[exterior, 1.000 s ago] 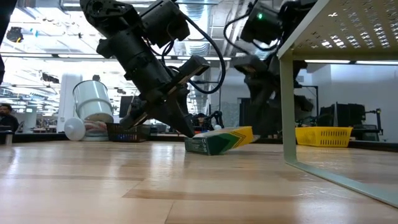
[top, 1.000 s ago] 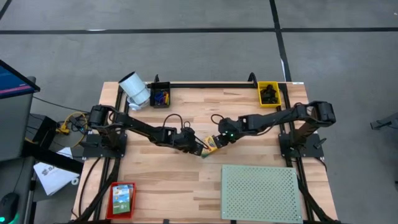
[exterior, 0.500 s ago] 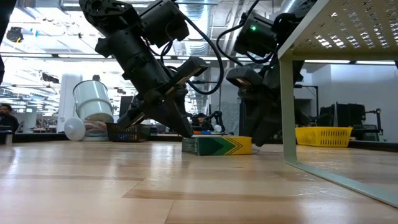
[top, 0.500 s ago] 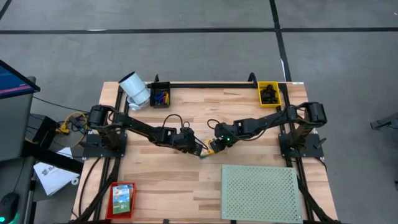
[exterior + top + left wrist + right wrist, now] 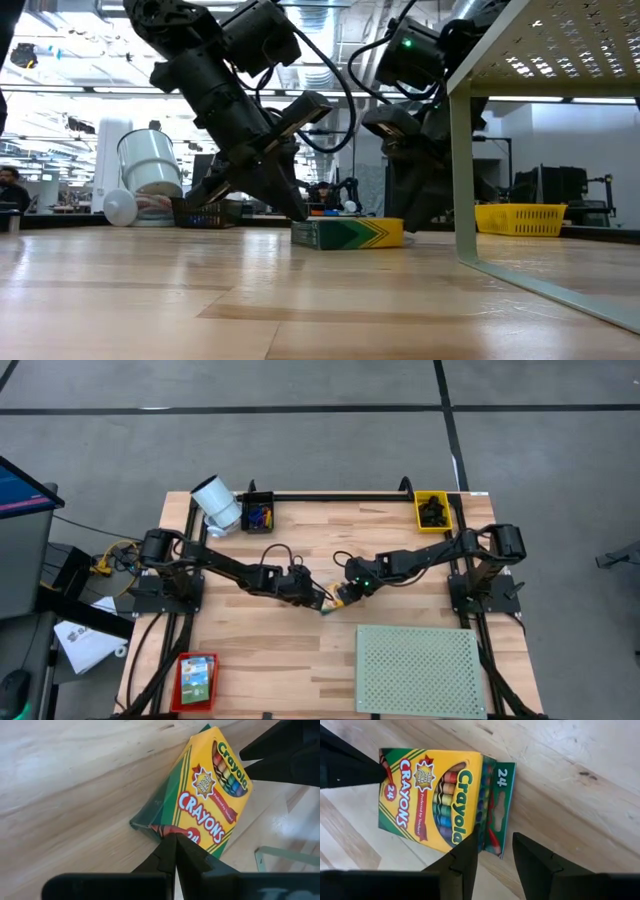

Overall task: Pick & Place Office Desk Supplies
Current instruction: Put the green crayon box into the orange bin

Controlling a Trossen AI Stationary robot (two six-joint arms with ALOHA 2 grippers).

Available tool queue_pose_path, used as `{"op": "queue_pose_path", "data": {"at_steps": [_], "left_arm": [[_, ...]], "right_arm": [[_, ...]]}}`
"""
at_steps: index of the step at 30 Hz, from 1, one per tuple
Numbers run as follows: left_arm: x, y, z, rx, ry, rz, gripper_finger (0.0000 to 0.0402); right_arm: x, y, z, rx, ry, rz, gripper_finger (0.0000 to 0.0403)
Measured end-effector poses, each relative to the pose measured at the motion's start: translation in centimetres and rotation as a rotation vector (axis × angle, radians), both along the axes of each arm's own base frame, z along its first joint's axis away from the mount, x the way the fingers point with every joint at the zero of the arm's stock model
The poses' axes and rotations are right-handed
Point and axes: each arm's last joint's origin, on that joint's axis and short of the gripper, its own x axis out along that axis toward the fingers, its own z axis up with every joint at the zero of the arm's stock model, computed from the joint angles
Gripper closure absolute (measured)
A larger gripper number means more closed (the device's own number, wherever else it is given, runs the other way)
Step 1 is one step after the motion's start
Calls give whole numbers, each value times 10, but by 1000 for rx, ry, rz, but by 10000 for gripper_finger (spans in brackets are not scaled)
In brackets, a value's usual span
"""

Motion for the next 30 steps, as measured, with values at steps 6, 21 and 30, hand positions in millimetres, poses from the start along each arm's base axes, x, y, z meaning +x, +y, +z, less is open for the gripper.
{"op": "queue_pose_path", "data": {"at_steps": [6, 21, 30], "left_arm": [[-7, -3, -9, -26, -25, 29, 402], [-3, -4, -5, -33, -88, 27, 402], [-10, -8, -9, -33, -9, 35, 402]], "right_arm": [[0, 0, 3, 5, -11, -15, 284], [-17, -15, 29, -77, 10, -90, 284], [-9, -12, 16, -11, 8, -37, 284]]}}
